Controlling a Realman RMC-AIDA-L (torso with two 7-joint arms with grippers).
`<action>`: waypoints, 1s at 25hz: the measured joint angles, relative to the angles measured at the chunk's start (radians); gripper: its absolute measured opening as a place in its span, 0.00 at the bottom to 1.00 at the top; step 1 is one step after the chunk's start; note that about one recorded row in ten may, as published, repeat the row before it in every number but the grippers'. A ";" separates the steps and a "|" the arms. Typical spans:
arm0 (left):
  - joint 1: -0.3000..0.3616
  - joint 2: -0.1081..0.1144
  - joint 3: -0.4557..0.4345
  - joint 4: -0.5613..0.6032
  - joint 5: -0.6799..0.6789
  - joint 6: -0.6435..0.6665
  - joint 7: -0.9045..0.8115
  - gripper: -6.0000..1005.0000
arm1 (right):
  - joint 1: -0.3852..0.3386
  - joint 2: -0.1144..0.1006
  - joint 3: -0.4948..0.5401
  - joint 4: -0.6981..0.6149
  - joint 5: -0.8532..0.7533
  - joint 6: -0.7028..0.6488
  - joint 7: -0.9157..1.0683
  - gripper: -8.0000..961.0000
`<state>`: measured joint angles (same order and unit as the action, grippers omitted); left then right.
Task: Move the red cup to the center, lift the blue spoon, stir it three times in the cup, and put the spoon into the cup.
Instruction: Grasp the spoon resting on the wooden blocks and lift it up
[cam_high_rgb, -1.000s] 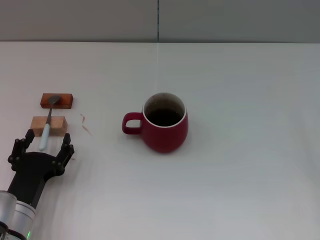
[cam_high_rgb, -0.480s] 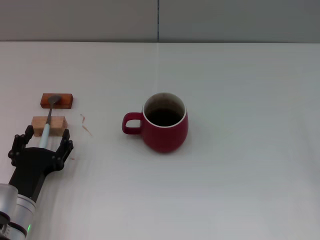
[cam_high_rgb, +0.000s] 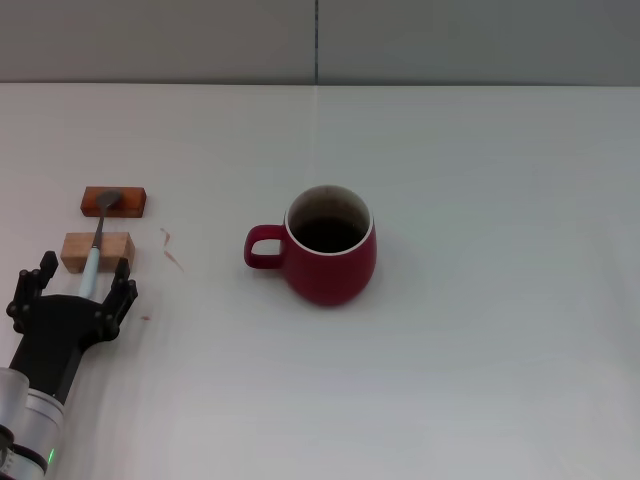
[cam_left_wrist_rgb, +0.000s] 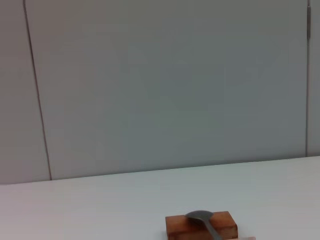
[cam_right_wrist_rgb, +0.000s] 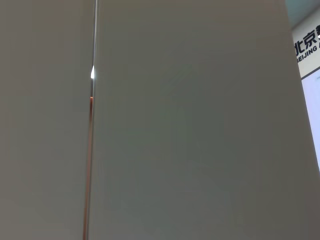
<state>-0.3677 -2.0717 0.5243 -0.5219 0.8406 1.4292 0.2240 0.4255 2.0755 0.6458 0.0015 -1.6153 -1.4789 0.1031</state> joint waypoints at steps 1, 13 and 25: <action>0.000 0.000 0.000 0.000 0.000 0.000 0.000 0.84 | 0.000 0.000 0.000 0.000 0.000 0.000 0.000 0.72; 0.001 0.001 -0.009 -0.010 0.000 0.001 -0.128 0.84 | 0.002 0.000 -0.002 0.000 0.000 0.000 0.000 0.72; 0.003 0.001 -0.008 0.003 0.005 -0.028 -0.157 0.83 | 0.000 0.000 -0.012 0.000 -0.002 0.000 0.000 0.72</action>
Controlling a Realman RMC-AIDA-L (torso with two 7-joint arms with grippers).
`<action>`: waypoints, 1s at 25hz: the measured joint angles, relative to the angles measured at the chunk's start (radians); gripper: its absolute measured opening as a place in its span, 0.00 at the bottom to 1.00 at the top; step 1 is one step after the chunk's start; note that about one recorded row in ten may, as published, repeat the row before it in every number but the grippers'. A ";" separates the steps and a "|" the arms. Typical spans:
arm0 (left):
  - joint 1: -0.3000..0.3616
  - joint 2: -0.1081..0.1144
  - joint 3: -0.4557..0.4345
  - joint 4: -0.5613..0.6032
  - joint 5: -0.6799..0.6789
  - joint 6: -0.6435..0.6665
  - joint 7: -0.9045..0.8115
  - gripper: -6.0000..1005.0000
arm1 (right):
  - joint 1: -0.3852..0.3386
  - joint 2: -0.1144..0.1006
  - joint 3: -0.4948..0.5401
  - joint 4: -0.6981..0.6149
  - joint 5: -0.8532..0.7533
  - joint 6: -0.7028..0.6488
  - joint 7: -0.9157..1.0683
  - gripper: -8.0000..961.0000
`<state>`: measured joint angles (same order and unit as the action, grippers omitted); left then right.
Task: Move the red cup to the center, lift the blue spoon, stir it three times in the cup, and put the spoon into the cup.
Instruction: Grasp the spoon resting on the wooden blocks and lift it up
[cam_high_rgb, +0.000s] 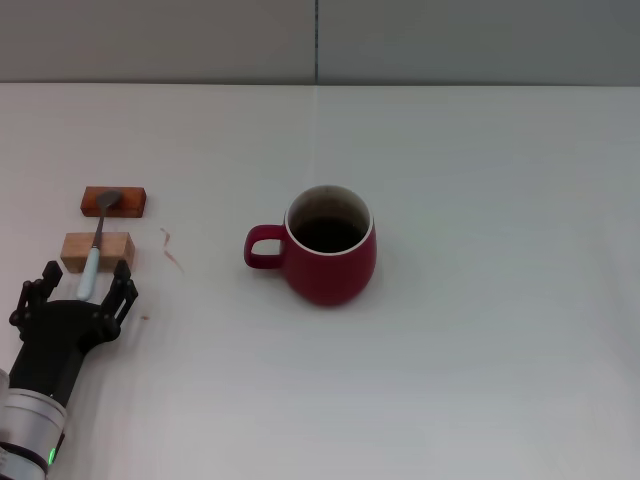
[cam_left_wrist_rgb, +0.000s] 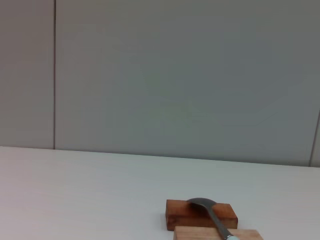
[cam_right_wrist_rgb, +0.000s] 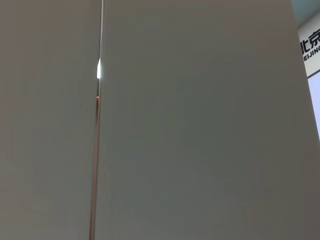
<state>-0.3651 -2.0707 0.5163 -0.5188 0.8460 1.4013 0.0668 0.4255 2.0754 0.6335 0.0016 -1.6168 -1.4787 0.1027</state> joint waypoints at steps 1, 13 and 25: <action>0.000 0.000 0.000 0.000 0.000 0.000 0.000 0.83 | 0.000 0.000 0.000 0.000 0.000 0.000 0.000 0.72; 0.001 -0.002 0.001 0.000 0.023 0.005 0.013 0.82 | -0.002 0.000 -0.002 0.000 0.000 0.000 0.000 0.72; 0.002 0.000 -0.017 0.011 0.033 0.007 0.028 0.61 | -0.004 0.000 -0.017 0.000 -0.001 -0.002 0.000 0.72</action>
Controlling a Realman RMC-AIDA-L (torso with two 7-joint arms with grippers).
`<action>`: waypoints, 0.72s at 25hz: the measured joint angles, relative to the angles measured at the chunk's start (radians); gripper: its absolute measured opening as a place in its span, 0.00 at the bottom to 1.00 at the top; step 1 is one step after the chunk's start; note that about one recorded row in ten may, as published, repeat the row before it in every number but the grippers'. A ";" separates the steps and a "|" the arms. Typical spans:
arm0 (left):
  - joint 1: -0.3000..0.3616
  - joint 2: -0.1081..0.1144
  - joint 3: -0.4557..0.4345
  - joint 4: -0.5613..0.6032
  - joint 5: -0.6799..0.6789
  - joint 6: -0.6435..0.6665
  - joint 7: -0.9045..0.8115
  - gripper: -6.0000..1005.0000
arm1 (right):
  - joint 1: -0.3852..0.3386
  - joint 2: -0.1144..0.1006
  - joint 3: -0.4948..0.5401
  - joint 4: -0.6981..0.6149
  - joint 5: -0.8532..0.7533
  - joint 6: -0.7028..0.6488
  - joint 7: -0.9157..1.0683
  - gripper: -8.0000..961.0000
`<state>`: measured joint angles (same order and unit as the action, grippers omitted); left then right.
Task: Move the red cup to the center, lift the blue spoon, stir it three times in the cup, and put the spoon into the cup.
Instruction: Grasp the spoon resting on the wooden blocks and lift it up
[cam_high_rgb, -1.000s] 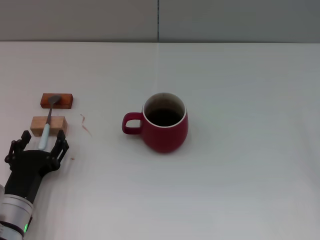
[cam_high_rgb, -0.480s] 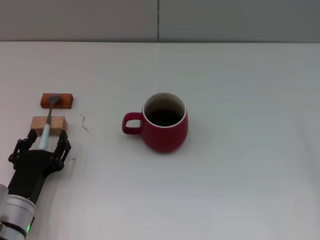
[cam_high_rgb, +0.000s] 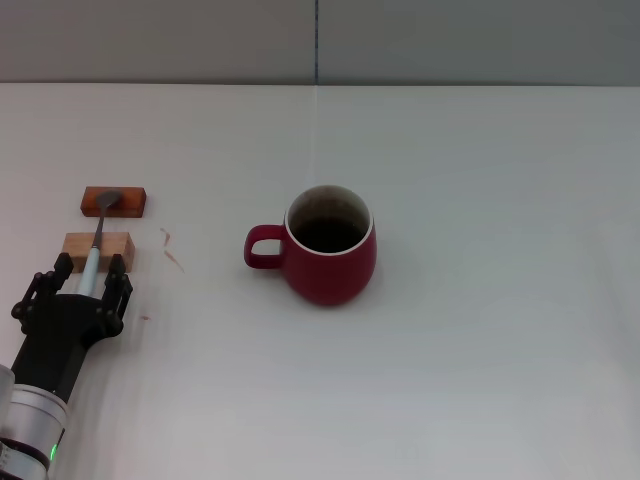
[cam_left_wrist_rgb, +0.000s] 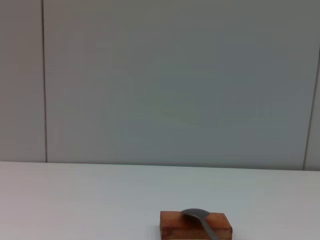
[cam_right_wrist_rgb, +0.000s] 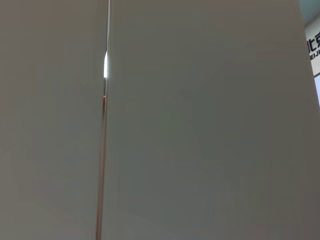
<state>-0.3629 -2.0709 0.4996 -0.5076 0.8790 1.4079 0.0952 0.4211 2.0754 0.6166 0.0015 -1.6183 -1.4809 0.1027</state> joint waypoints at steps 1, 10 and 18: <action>0.000 0.000 0.000 0.000 0.000 0.000 0.000 0.61 | 0.000 0.000 0.000 0.000 0.000 0.000 0.000 0.72; 0.000 -0.001 -0.001 0.000 0.000 -0.001 0.000 0.59 | -0.002 0.001 0.000 0.000 0.000 -0.010 0.000 0.72; 0.002 -0.001 -0.001 -0.004 0.000 0.000 0.000 0.52 | -0.003 0.001 0.000 0.005 0.000 -0.010 0.000 0.72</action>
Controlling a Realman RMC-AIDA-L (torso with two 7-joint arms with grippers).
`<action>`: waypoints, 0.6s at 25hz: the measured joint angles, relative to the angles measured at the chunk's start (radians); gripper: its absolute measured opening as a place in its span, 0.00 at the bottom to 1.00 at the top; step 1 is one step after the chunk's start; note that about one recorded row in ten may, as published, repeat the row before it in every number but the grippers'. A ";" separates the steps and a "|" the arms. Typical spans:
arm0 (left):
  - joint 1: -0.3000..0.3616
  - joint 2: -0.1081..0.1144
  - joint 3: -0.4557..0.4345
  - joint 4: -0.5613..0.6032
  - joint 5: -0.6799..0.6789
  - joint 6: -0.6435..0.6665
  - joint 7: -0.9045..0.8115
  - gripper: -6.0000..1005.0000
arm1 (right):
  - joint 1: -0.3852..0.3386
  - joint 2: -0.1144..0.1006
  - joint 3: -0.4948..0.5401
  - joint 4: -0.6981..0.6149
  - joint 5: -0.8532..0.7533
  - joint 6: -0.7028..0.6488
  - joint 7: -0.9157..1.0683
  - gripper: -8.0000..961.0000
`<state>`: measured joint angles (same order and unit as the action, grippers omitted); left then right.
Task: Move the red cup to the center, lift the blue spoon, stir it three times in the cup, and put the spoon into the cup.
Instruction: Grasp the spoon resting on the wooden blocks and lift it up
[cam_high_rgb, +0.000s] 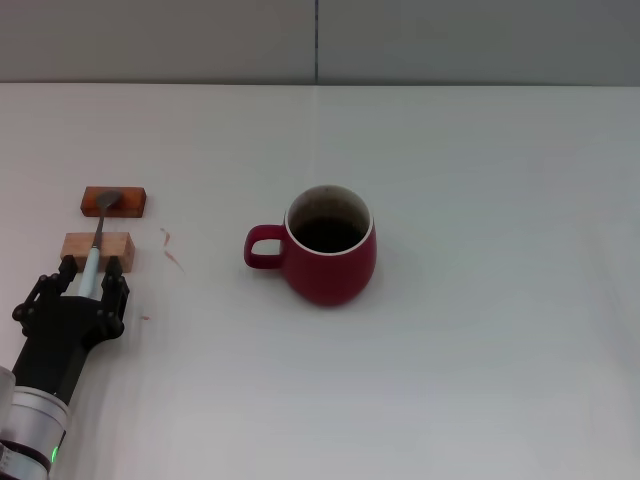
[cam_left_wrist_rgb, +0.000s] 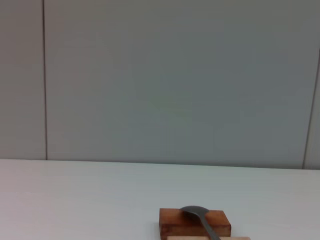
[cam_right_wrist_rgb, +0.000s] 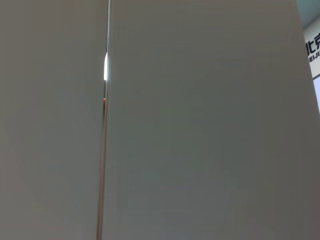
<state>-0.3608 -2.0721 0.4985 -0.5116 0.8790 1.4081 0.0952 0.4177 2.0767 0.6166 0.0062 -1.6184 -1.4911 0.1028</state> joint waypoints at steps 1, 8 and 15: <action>0.000 0.000 0.000 -0.001 0.000 -0.001 0.000 0.51 | -0.001 0.000 0.000 0.003 0.000 0.000 0.000 0.72; -0.002 0.001 -0.009 -0.005 0.000 -0.002 0.000 0.50 | -0.004 0.000 0.000 0.008 0.000 0.000 0.000 0.72; -0.003 0.001 -0.009 -0.003 0.002 -0.003 0.000 0.41 | -0.004 0.000 0.000 0.008 0.000 0.000 0.000 0.72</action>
<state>-0.3636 -2.0708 0.4891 -0.5142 0.8805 1.4051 0.0952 0.4140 2.0770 0.6166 0.0141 -1.6183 -1.4911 0.1028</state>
